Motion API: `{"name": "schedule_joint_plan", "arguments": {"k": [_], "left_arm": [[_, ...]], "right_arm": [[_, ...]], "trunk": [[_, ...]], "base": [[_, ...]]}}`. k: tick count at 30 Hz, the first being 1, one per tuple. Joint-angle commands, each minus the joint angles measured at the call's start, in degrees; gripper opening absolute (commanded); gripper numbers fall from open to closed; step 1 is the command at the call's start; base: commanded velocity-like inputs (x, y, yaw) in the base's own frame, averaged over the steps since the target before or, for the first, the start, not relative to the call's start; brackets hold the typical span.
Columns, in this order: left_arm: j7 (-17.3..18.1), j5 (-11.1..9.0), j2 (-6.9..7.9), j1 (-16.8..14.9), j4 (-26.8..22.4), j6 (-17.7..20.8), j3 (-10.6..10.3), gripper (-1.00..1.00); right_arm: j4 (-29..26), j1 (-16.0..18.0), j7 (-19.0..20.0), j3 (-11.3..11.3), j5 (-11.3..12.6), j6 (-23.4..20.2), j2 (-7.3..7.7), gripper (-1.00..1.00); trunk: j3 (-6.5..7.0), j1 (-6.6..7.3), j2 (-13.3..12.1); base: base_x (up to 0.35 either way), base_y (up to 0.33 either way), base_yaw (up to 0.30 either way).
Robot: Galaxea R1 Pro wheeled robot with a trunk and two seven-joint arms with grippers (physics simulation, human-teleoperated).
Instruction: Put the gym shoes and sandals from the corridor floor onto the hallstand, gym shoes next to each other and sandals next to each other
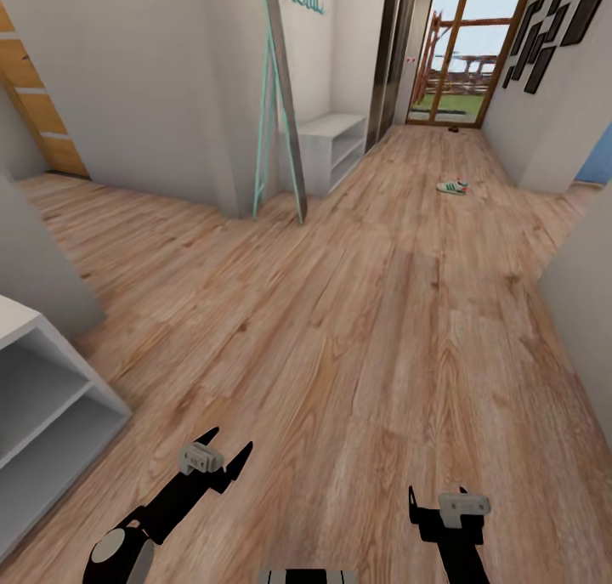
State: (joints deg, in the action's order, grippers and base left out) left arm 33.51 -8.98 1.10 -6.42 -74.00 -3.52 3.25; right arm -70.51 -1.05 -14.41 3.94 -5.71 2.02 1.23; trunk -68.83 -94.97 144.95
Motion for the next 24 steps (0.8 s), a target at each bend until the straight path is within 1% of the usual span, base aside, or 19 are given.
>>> {"name": "schedule_joint_plan", "arguments": {"k": [1, 24], "left_arm": [[-0.01, 0.0, -0.01, 0.0, 0.0, 0.0, 0.0, 1.0], [-0.03, 0.01, -0.1, 0.0, 0.0, 0.0, 0.0, 1.0]], "right_arm": [[0.0, 0.0, 0.0, 0.0, 0.0, 0.0, 0.0, 1.0], [0.02, 0.0, -0.08, 0.1, 0.0, 0.0, -0.05, 1.0]], "trunk": [[0.0, 0.0, 0.0], [0.0, 0.0, 0.0]], "base": [[0.282, -0.222, 0.0], [0.283, -0.206, 0.0]]}}
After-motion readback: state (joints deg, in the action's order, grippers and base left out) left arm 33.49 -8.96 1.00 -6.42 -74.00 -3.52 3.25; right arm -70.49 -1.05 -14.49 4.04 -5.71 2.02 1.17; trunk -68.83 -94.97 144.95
